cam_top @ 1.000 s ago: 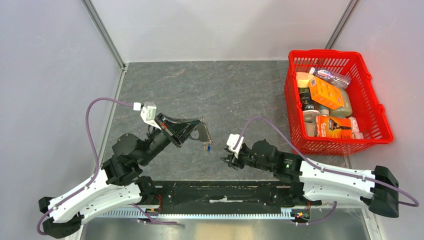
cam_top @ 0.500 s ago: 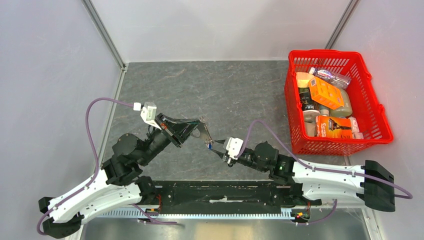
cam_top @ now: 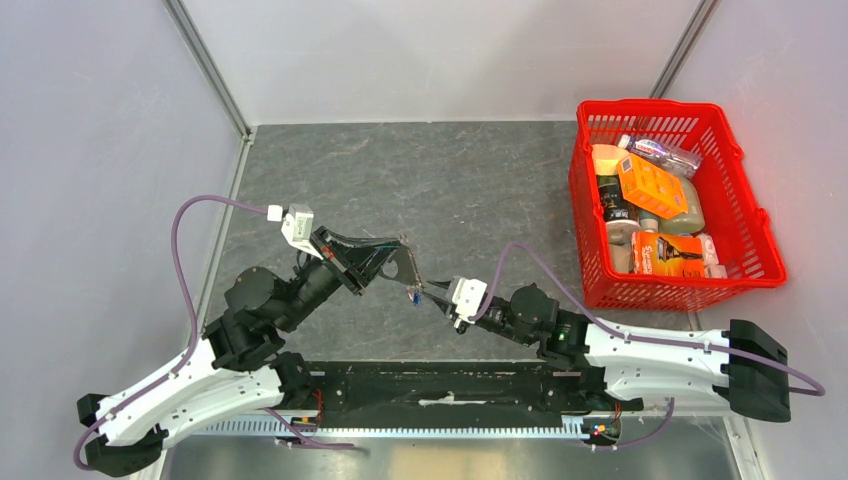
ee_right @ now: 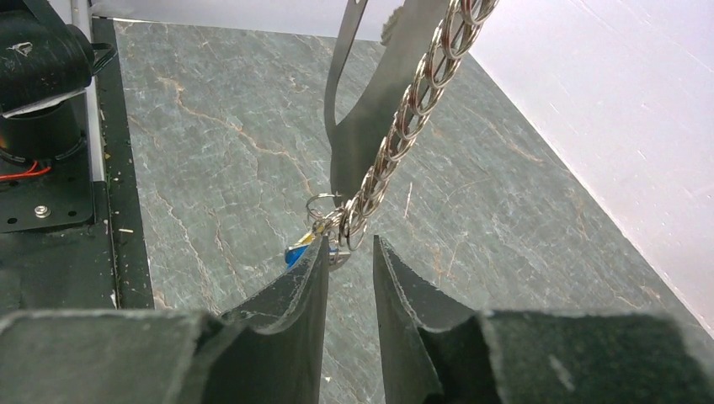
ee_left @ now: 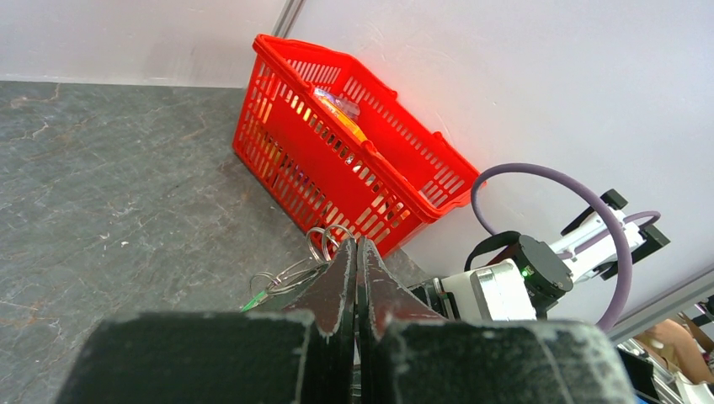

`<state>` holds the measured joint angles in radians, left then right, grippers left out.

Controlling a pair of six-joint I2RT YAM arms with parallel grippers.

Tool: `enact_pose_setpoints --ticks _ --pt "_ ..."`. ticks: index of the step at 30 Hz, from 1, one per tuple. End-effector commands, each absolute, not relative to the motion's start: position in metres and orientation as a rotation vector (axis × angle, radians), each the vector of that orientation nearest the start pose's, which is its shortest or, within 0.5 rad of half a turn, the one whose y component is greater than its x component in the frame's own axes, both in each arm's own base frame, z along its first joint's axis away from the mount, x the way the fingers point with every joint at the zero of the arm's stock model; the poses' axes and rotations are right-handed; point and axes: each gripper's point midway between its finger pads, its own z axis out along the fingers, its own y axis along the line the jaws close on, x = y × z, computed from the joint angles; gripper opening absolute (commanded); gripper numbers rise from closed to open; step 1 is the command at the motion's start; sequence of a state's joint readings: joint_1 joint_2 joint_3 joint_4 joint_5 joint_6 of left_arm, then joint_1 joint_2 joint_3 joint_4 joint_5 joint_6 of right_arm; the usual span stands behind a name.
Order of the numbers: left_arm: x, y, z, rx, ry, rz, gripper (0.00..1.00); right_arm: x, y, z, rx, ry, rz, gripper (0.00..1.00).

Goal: Put the keys on the keyring

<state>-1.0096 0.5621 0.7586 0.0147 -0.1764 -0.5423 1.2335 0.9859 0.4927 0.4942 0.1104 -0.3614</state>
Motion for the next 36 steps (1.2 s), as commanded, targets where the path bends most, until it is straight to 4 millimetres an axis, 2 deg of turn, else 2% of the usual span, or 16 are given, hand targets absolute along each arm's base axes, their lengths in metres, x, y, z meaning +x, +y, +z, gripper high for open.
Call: enact_pose_setpoints --ticks 1,13,20,23,26,27,33,36 --pt "0.151 -0.225 0.405 0.152 1.379 -1.222 0.02 0.155 0.336 0.272 -0.997 1.108 0.611 0.32" --pt "0.152 -0.225 0.405 0.152 1.380 -1.223 0.02 0.155 0.341 0.273 -0.994 1.106 0.620 0.26" --pt "0.150 -0.223 0.407 0.152 1.371 -1.228 0.02 0.159 0.341 0.265 -1.003 1.129 0.593 0.22" --pt "0.149 -0.224 0.407 0.155 1.372 -1.233 0.02 0.160 0.340 0.266 -0.998 1.130 0.586 0.17" --pt "0.148 -0.224 0.407 0.156 1.372 -1.237 0.02 0.162 0.340 0.267 -0.990 1.131 0.577 0.03" --pt "0.148 -0.223 0.408 0.156 1.371 -1.237 0.02 0.163 0.339 0.268 -0.984 1.131 0.574 0.00" --pt "0.147 -0.222 0.407 0.159 1.375 -1.238 0.02 0.167 0.334 0.283 -0.935 1.166 0.573 0.00" --pt "0.145 -0.220 0.403 0.163 1.384 -1.235 0.02 0.164 0.330 0.301 -0.900 1.225 0.622 0.00"
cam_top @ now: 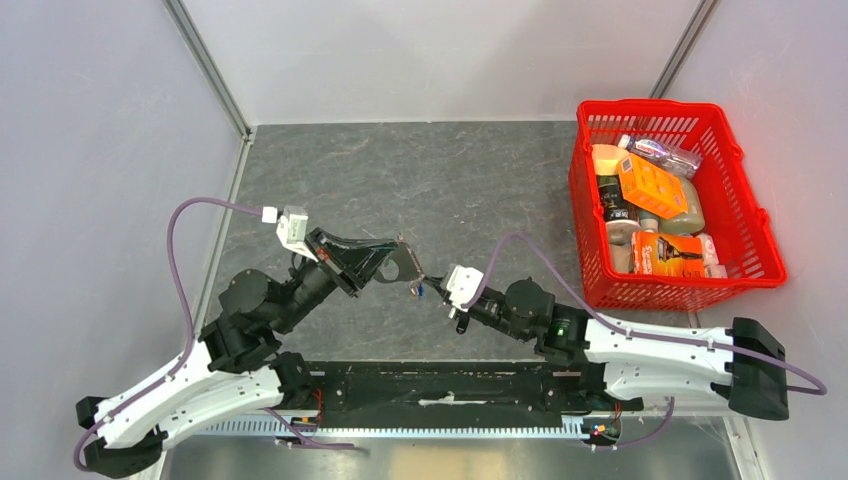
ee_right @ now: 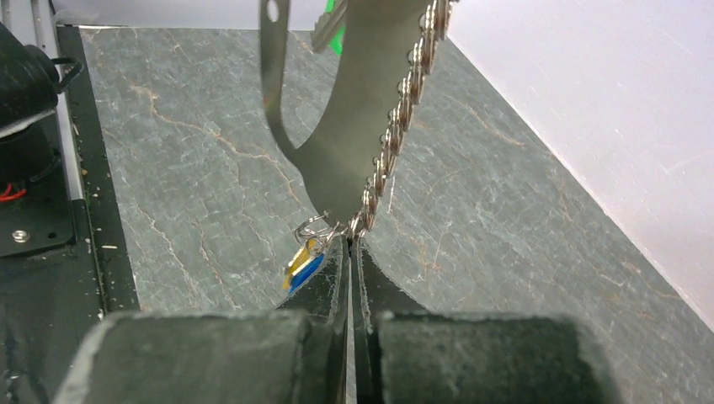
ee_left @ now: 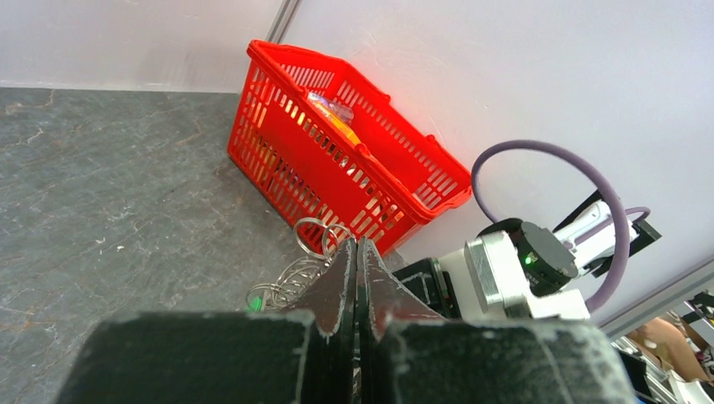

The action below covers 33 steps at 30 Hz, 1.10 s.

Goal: Put the keys on the keyring

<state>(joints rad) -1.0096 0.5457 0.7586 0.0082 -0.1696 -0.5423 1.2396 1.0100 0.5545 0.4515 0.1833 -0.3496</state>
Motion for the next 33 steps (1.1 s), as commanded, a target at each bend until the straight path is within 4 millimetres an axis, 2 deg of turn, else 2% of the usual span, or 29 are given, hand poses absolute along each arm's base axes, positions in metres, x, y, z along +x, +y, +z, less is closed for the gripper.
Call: enact_pose_setpoints --ticks 1,4,7,9,16,24,28,33 --pt "0.144 -0.219 0.402 0.165 1.387 -1.237 0.02 0.162 0.329 0.307 -0.888 1.246 0.647 0.00" --pt "0.137 -0.215 0.404 0.183 1.375 -1.254 0.07 0.154 0.325 0.323 -0.868 1.299 0.720 0.00" --pt "0.136 -0.209 0.393 0.182 1.425 -1.229 0.14 0.148 0.322 0.337 -0.848 1.362 0.775 0.00" --pt "0.135 -0.204 0.390 0.174 1.450 -1.211 0.18 0.142 0.320 0.337 -0.853 1.426 0.808 0.00" --pt "0.143 -0.176 0.378 0.073 1.502 -1.106 0.25 0.115 0.311 0.358 -0.834 1.531 0.986 0.00" --pt "0.145 -0.161 0.373 0.041 1.534 -1.041 0.27 0.091 0.302 0.376 -0.801 1.600 1.144 0.00" --pt "0.139 -0.166 0.375 0.071 1.537 -1.081 0.27 0.091 0.301 0.379 -0.730 1.639 1.189 0.00" --pt "0.112 -0.203 0.384 0.280 1.497 -1.265 0.27 0.099 0.301 0.374 -0.559 1.695 1.236 0.00"
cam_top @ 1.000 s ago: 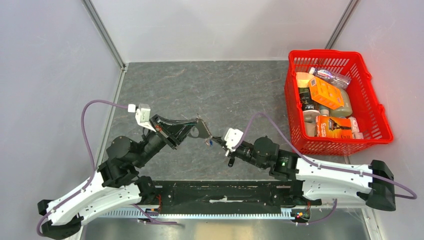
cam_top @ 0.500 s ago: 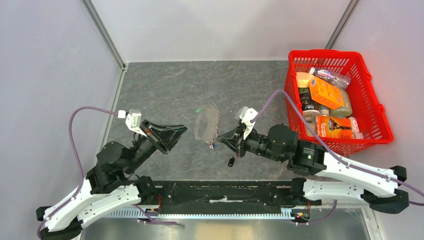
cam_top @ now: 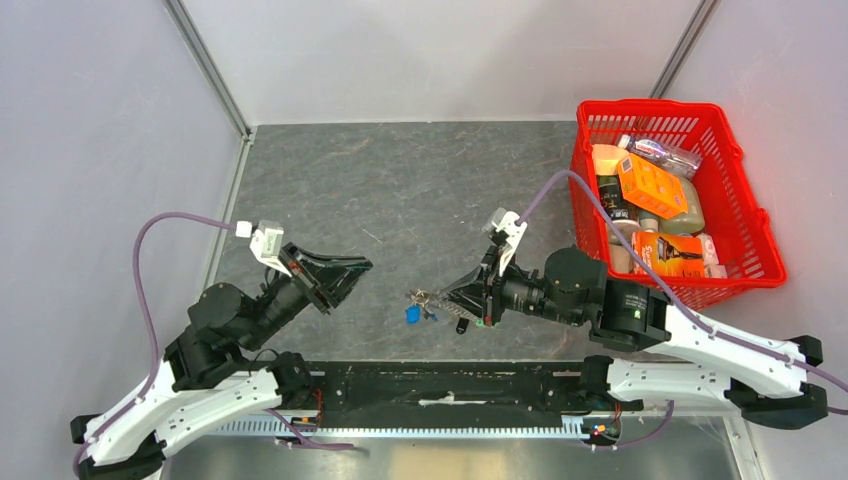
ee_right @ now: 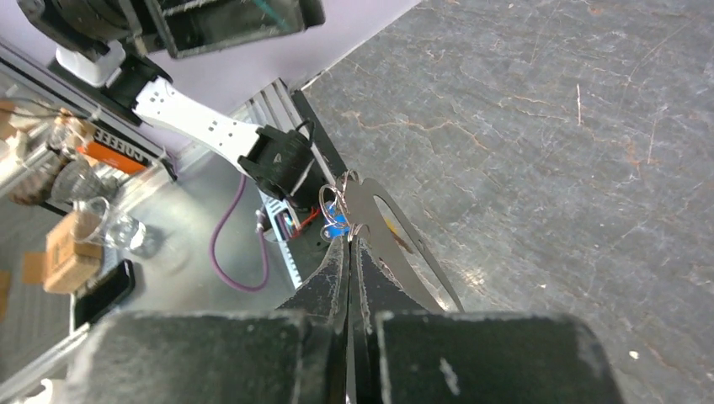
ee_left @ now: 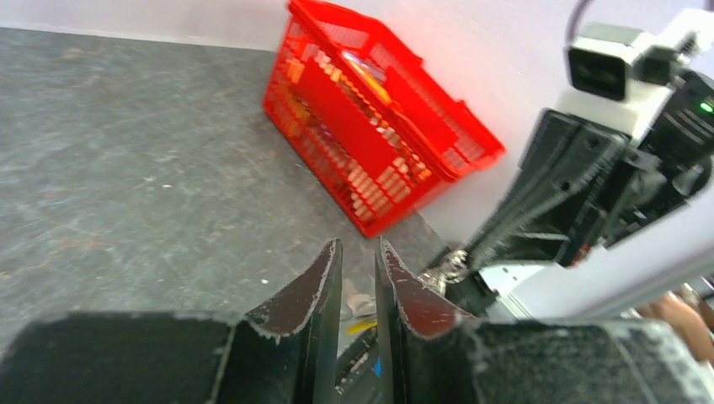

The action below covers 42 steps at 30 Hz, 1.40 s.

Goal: Put the keys on the keyring

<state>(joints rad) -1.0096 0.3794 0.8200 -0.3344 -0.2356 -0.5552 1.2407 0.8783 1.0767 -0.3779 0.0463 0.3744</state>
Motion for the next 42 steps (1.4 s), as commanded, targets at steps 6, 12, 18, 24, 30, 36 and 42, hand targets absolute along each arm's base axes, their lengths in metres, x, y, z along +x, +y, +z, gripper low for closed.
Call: enact_pose_setpoints --ticks 6,12,18,24,30,36,42 --pt "0.082 -0.237 0.380 0.507 1.477 -1.434 0.26 0.116 0.296 0.367 -0.295 1.723 1.282 0.00" --pt "0.059 -0.246 0.393 0.617 1.366 -1.562 0.26 0.136 0.292 0.361 -0.053 1.743 1.292 0.00" --pt "0.058 -0.261 0.385 0.675 1.359 -1.593 0.26 0.148 0.291 0.369 0.123 1.726 1.327 0.00" --pt "0.072 -0.272 0.368 0.685 1.395 -1.529 0.25 0.150 0.291 0.381 0.220 1.718 1.386 0.00" --pt "0.079 -0.274 0.366 0.724 1.372 -1.459 0.25 0.148 0.291 0.390 0.256 1.735 1.416 0.00" --pt "0.085 -0.276 0.362 0.772 1.347 -1.381 0.25 0.148 0.300 0.395 0.287 1.772 1.440 0.00" --pt "0.102 -0.264 0.365 0.749 1.304 -1.225 0.30 0.141 0.315 0.400 0.290 1.851 1.492 0.00"
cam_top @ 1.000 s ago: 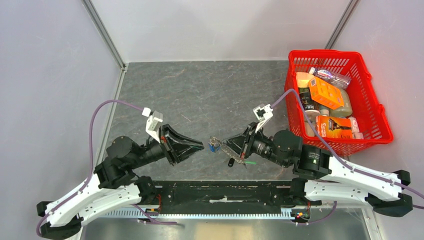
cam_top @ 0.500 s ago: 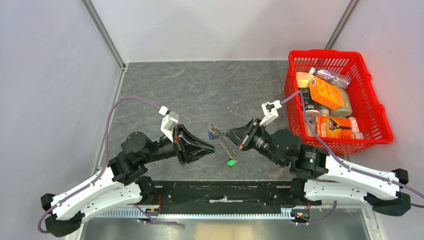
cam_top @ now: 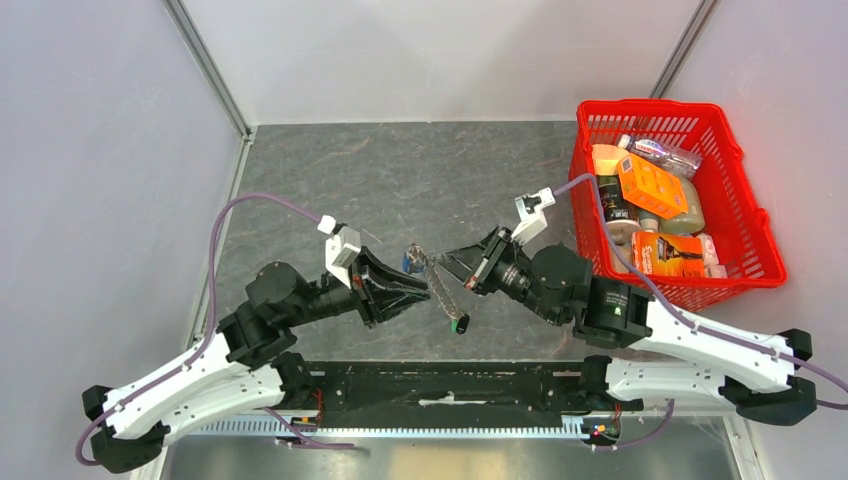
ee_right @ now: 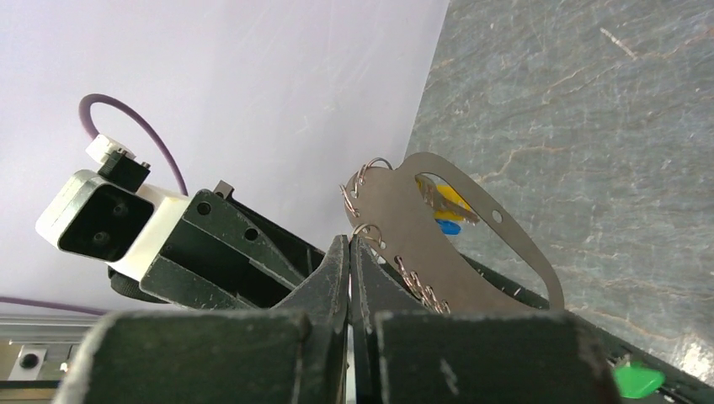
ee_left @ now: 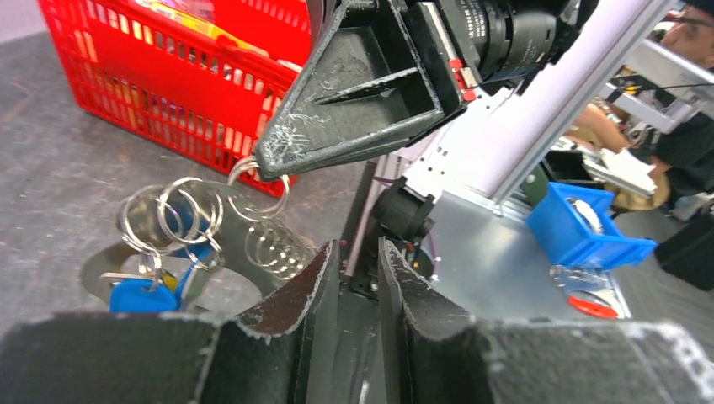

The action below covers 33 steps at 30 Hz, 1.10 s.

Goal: Put the keys on the keyring

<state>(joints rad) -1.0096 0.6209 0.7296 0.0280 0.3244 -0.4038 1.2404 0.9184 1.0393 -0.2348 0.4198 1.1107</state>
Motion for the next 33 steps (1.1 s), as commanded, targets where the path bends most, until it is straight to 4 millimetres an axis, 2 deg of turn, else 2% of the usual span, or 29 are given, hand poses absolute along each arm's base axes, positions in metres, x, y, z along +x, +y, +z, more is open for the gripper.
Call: enact_pose_setpoints --ticks 1,6,13,22,33 --pt "0.105 -0.262 0.367 0.741 1.296 -1.204 0.32 0.139 0.319 0.398 0.280 1.879 1.500 0.00" --pt "0.116 -0.254 0.368 0.737 1.260 -1.090 0.40 0.136 0.329 0.394 0.266 1.973 1.579 0.00" --pt "0.124 -0.238 0.357 0.749 1.255 -0.958 0.44 0.148 0.319 0.392 0.350 1.987 1.619 0.00" --pt "0.127 -0.249 0.348 0.792 1.193 -0.937 0.46 0.159 0.332 0.388 0.429 2.045 1.730 0.00" --pt "0.153 -0.248 0.332 0.762 1.146 -0.768 0.46 0.169 0.348 0.382 0.410 2.078 1.785 0.00"
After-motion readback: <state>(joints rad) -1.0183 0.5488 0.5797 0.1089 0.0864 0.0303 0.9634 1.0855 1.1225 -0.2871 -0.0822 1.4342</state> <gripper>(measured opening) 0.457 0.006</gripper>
